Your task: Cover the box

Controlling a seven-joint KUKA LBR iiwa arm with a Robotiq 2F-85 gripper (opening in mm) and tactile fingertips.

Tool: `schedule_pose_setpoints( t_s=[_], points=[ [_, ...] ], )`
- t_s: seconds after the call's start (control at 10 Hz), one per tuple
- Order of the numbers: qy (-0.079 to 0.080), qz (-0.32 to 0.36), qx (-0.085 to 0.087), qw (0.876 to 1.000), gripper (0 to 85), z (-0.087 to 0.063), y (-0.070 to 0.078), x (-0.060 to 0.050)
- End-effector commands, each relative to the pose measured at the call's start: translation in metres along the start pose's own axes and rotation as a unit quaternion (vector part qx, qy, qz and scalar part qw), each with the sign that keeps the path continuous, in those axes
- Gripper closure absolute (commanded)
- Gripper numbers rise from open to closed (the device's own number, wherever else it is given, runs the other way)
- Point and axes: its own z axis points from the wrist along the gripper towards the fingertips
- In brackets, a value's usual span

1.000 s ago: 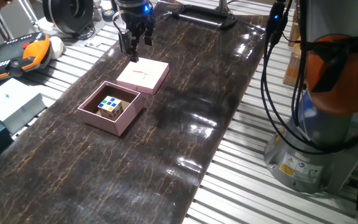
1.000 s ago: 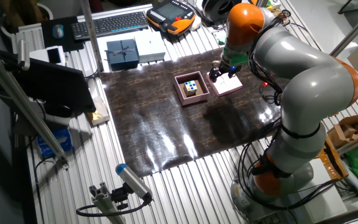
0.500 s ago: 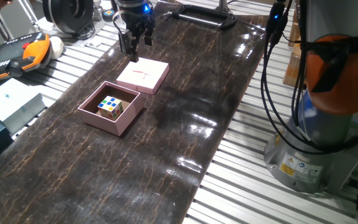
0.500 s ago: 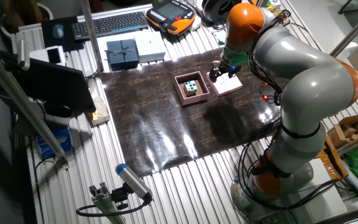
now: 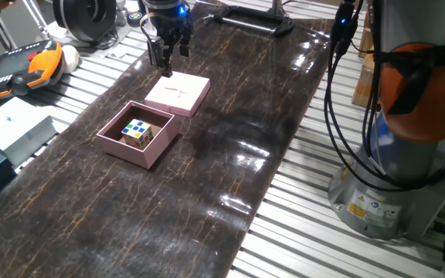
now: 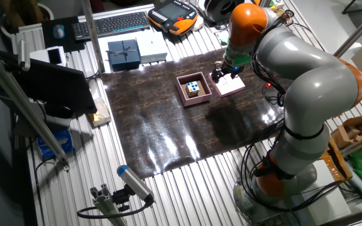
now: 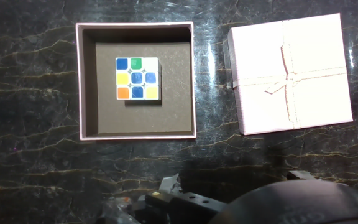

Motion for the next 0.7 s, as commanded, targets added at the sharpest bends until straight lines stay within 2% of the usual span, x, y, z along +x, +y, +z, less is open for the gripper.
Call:
schedule_pose_setpoints(
  t_s=[0.0, 0.4, 0.5, 0.6],
  points=[
    [-0.006, 0.049, 0.005, 0.999, 84.3, 0.0, 0.0, 0.0],
    [-0.006, 0.051, 0.008, 0.999, 84.3, -0.004, 0.0027, 0.0012],
    [-0.006, 0.048, 0.007, 0.999, 84.3, -0.0032, 0.0011, 0.0009],
    [-0.005, 0.048, -0.002, 0.999, 84.3, -0.0013, -0.0016, 0.0006]
  ],
)
